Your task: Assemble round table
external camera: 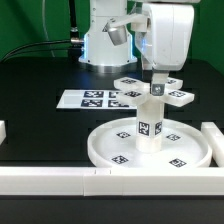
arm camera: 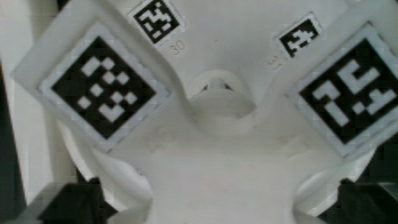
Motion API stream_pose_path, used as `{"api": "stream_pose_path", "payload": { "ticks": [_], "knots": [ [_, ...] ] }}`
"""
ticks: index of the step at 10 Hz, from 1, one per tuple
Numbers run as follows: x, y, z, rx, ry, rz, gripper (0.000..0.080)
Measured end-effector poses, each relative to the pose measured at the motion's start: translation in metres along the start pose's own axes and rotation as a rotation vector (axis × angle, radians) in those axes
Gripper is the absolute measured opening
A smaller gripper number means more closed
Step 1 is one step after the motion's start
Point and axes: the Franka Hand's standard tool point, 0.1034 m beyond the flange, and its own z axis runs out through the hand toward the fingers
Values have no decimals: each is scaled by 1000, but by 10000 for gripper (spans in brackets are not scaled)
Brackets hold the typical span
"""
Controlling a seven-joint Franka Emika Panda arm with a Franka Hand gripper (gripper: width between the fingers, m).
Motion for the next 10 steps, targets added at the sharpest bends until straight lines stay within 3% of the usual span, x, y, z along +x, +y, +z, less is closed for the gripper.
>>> {"api": "stream_pose_path", "payload": {
  "ticks": [5, 7, 10],
  "knots": [
    [-2, -2, 4, 8, -1, 6, 649],
    [-2, -2, 5, 9, -1, 6, 440],
    [-6, -2, 4, 14, -3, 1, 440]
  ]
}}
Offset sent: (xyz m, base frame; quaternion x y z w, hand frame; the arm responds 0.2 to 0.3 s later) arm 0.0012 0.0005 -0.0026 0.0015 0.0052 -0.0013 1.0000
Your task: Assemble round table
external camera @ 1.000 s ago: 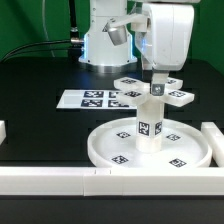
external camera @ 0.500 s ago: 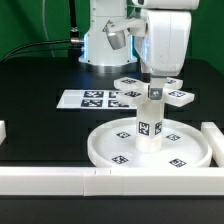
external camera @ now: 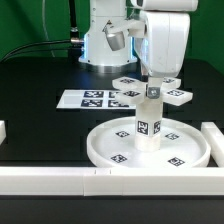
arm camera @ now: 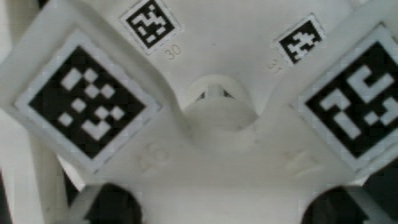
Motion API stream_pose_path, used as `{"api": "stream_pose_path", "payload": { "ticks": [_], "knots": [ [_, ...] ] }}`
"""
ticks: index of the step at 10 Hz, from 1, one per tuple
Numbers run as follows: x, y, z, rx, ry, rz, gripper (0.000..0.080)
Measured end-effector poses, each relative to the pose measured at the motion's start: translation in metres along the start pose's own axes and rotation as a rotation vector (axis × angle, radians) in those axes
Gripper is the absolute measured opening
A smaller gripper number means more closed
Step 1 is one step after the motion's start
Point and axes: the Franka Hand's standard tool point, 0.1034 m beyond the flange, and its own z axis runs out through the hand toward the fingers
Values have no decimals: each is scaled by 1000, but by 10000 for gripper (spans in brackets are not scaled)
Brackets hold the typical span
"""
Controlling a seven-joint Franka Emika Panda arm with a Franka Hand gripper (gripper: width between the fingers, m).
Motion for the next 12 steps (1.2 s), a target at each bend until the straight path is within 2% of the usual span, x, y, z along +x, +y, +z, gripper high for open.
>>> {"api": "stream_pose_path", "payload": {
  "ticks": [3, 9, 12],
  "knots": [
    [-1, 0, 1, 1, 1, 86, 440],
    [6, -1, 0, 5, 8, 743, 442],
    [5, -2, 0, 18, 12, 1028, 442]
  ]
}}
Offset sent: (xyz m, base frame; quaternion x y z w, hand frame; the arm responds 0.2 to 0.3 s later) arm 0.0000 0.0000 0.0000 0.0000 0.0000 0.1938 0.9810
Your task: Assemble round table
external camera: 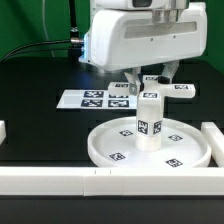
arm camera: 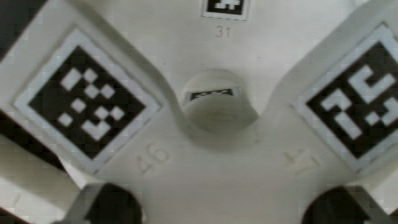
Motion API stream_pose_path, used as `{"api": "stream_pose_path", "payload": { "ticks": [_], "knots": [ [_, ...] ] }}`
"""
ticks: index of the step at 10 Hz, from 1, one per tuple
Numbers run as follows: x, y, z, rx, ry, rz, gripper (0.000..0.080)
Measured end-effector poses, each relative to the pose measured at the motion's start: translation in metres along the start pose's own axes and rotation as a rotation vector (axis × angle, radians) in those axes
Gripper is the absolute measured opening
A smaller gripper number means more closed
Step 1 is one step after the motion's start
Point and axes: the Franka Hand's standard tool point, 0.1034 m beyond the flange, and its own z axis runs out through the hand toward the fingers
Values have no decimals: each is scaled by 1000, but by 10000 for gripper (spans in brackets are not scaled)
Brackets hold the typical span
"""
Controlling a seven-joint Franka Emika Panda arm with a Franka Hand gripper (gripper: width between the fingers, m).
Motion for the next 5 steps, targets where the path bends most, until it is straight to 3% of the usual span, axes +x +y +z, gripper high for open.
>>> {"api": "stream_pose_path", "payload": {
  "ticks": [5],
  "knots": [
    [0, 0, 0, 6, 2, 320, 442]
  ]
}}
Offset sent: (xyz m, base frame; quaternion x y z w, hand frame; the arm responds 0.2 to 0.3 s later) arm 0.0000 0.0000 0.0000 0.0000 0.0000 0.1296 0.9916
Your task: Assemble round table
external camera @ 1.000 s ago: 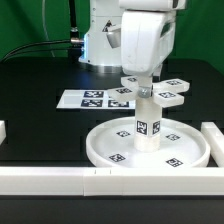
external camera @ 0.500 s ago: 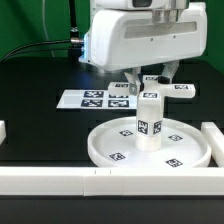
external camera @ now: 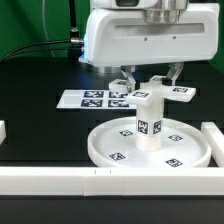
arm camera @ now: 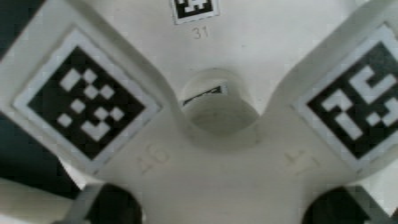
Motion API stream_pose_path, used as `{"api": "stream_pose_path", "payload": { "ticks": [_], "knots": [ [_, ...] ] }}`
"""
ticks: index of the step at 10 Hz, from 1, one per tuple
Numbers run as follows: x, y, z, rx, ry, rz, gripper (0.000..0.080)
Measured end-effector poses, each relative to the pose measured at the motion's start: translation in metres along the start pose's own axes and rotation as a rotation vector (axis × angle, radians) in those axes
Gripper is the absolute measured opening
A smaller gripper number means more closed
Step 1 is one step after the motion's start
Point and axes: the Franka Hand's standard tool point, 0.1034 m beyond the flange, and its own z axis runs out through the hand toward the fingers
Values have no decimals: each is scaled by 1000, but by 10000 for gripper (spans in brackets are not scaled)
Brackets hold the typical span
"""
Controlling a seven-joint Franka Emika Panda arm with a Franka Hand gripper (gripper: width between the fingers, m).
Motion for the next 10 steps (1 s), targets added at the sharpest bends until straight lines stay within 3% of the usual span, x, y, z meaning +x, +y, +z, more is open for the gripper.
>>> {"api": "stream_pose_path", "payload": {
  "ticks": [5, 10],
  "knots": [
    [1, 2, 0, 24, 5, 508, 442],
    [2, 3, -1, 38, 5, 844, 442]
  ]
}}
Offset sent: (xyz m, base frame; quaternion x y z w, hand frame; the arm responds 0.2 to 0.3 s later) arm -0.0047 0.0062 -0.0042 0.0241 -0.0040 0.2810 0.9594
